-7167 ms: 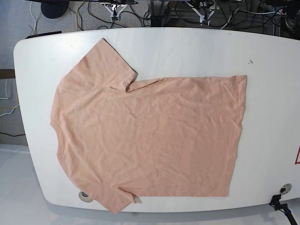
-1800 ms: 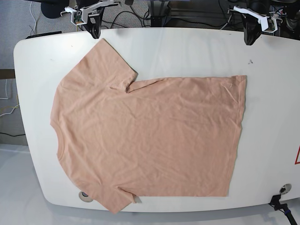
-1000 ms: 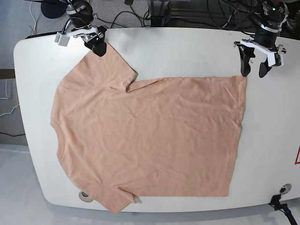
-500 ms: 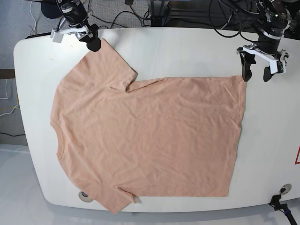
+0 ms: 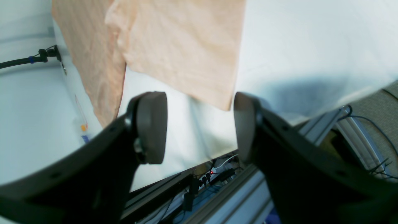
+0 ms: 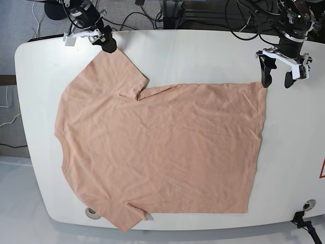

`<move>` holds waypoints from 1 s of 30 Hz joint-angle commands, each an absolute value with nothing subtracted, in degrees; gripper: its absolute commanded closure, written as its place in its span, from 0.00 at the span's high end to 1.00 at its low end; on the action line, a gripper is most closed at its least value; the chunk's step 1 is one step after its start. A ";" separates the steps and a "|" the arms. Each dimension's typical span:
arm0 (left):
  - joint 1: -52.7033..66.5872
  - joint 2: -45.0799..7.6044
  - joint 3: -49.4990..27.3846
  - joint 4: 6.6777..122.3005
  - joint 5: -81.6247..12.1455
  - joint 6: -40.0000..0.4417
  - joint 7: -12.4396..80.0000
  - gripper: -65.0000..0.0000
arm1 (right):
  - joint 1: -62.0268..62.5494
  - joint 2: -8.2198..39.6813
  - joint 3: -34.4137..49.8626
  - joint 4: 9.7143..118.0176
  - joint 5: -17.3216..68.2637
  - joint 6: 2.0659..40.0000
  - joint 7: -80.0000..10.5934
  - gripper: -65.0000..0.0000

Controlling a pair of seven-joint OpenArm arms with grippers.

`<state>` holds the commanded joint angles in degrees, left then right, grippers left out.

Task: Fold the T-shirt properly
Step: 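Lower right gripper to the sleeve corner, left gripper to the hem corner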

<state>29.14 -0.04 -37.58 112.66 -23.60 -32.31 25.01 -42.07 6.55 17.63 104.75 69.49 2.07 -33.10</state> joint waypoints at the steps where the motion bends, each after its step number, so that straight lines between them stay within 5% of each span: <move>1: 29.14 -0.04 -37.58 112.66 -23.60 -32.31 25.01 0.67 | -41.54 6.55 17.63 104.66 69.49 2.07 -33.19 0.51; 19: 29.23 -0.04 -37.58 112.66 -23.52 -32.31 25.01 0.67 | -36.70 6.46 17.01 104.48 69.49 2.07 -34.95 0.50; 23: 29.23 -0.04 -37.58 112.66 -23.52 -32.31 25.01 0.67 | -36.79 6.46 15.96 104.48 69.58 2.07 -36.00 0.33; 27: 29.05 -0.04 -37.58 112.66 -23.52 -32.31 25.01 0.67 | -36.79 6.46 15.96 104.48 69.58 2.07 -36.88 0.03; 30: 28.97 -0.04 -37.58 112.66 -23.52 -32.31 25.01 0.67 | -36.70 6.46 16.04 104.48 69.58 2.07 -37.14 0.00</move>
